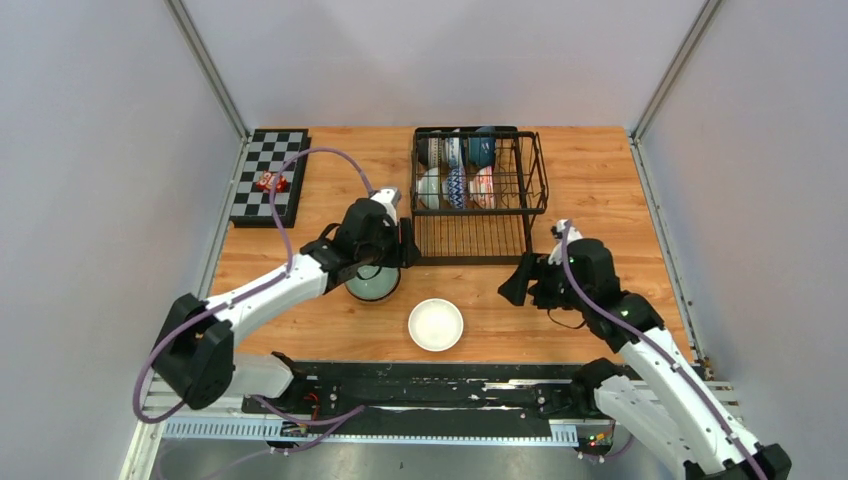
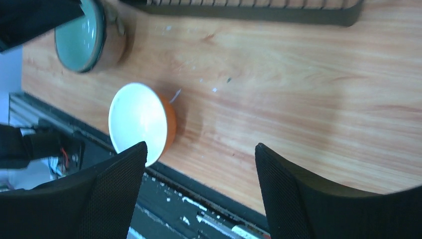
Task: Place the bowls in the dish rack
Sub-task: Pick up the bowl from the center of the board.
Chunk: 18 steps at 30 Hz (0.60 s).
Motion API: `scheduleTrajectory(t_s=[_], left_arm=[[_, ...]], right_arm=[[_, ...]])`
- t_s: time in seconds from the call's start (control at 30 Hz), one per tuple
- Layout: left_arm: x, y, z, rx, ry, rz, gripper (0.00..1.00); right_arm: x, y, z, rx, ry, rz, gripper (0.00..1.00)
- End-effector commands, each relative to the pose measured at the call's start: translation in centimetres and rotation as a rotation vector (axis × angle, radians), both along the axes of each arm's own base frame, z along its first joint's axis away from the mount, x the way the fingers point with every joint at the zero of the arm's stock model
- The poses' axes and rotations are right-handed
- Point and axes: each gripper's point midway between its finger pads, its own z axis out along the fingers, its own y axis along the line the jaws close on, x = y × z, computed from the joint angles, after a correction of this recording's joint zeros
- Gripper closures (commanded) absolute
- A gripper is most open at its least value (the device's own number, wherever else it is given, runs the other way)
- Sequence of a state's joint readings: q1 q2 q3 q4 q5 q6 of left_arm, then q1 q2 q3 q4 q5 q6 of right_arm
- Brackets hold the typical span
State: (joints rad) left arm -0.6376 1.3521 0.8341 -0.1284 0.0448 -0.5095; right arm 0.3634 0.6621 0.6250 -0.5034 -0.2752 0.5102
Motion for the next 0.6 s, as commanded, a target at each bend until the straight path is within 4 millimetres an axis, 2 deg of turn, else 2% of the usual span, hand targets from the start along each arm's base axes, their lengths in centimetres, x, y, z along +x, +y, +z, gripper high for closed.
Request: scheduleTrajectory(t_s=[0.0, 0.17, 0.3, 0.57], left_arm=[[-3.0, 1.3, 1.2, -0.004, 0.018, -0.025, 0.42], [-5.6, 3.0, 1.7, -0.016, 0.023, -0.022, 0.39], [-7.8, 3.9, 1.3, -0.027, 0.057, -0.031, 0.36], [-11.5, 4.3, 1.9, -0.061, 0.089, -0.057, 0.35]], right_arm=[[-1.6, 2.3, -1.0, -0.029, 0.045, 0.055, 0.19], [-2.2, 4.9, -2.0, -0.086, 0.055, 0.123, 0.22], [-2.5, 6.6, -3.1, -0.125, 0.075, 0.152, 0.23], [-3.0, 10.2, -4.2, -0.143, 0.099, 0.229, 0.3]])
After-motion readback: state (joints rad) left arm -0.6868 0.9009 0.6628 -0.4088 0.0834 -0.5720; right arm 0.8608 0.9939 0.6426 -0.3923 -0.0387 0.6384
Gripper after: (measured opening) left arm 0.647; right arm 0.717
